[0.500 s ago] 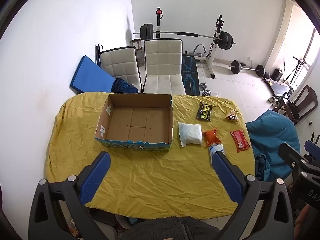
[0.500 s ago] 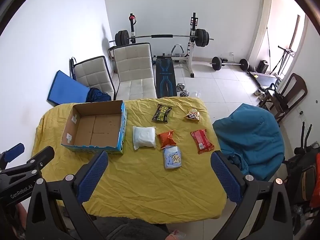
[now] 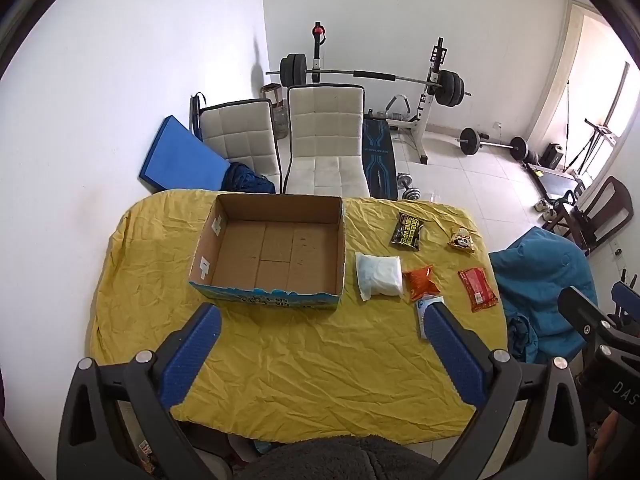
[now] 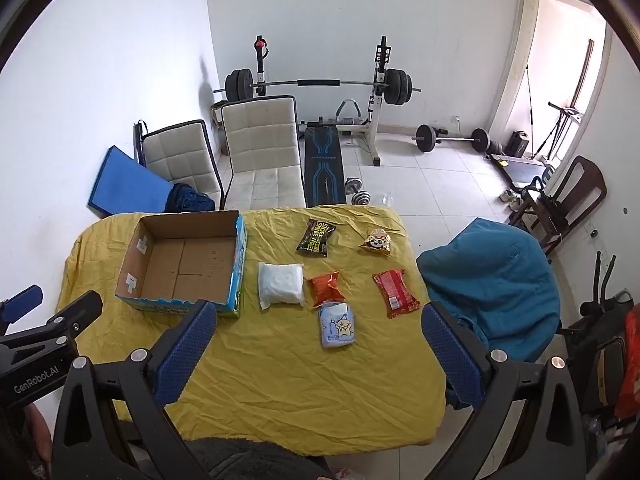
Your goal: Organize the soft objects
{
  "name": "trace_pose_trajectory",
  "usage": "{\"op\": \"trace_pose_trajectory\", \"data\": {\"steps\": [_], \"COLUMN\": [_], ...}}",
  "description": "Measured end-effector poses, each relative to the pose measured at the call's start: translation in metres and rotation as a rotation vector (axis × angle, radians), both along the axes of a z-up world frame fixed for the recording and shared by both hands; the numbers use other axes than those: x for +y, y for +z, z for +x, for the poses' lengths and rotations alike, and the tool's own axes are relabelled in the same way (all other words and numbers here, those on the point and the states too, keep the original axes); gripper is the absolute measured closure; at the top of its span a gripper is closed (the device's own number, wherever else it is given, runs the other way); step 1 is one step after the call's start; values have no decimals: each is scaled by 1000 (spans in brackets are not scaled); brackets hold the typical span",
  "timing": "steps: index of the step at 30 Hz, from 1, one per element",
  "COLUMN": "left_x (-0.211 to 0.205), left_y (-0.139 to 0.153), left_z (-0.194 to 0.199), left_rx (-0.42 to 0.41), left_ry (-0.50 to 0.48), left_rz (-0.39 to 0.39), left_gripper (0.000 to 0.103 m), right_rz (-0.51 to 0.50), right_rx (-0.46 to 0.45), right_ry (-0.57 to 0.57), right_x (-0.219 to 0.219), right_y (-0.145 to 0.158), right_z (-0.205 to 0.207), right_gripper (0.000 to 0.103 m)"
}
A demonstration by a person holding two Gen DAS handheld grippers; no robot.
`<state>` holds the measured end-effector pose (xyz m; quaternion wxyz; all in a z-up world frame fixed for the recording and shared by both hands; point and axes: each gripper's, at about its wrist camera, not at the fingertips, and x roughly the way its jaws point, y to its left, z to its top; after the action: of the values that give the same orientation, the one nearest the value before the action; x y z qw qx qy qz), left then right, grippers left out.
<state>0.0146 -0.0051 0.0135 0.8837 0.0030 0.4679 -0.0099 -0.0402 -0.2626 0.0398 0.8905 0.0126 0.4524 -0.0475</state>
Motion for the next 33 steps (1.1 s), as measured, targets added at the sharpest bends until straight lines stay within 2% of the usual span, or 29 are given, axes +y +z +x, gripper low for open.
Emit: {"op": "trace_pose_trajectory", "data": {"steps": [9,33], "left_x": [12,19], "left_y": [-7,0], "left_z": [-10,-8], "left_rx": [-12,-30], "left_ry": [-1,3], "left_rz": [-28,-30], "left_gripper": [0,0], "right_rz": [-2,-11], "right_rx": [-32,-60], "right_ry": [0,4], "right_x": [-1,1], "right_y": [7,17], "right_z": [-3,-9], "right_gripper": [0,0]}}
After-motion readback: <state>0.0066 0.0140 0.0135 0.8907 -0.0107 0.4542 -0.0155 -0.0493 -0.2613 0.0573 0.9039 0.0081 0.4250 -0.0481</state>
